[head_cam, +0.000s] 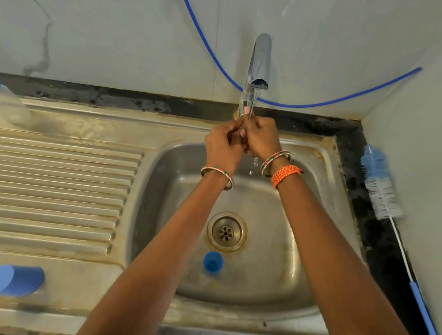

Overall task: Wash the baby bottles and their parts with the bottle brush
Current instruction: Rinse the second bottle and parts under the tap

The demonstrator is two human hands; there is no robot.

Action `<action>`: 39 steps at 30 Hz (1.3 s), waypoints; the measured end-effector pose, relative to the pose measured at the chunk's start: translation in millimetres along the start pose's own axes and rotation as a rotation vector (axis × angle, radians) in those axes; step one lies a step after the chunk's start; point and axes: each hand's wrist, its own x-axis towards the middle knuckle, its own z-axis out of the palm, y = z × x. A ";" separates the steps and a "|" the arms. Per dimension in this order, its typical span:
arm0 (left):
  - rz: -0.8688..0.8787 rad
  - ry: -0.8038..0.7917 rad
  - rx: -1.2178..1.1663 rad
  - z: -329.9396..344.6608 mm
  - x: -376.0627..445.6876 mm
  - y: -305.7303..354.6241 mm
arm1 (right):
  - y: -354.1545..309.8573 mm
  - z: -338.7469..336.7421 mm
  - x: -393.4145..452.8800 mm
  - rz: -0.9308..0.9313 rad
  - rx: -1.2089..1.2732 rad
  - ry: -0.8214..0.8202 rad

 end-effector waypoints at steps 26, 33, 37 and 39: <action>-0.144 -0.248 -0.066 0.9 12.7 0.6 | -16.9 -22.0 -17.4 0.086 0.208 -0.158; -0.661 -0.421 -0.584 -13.0 14.6 9.1 | -8.6 -30.3 -9.1 -0.388 -0.223 -0.065; -0.722 -0.395 -0.770 -14.1 19.1 5.0 | -4.0 -25.6 -18.8 -0.385 -0.206 -0.013; -0.709 -0.344 -0.844 -12.8 19.8 5.8 | -2.4 -22.5 -23.3 -0.367 -0.138 0.005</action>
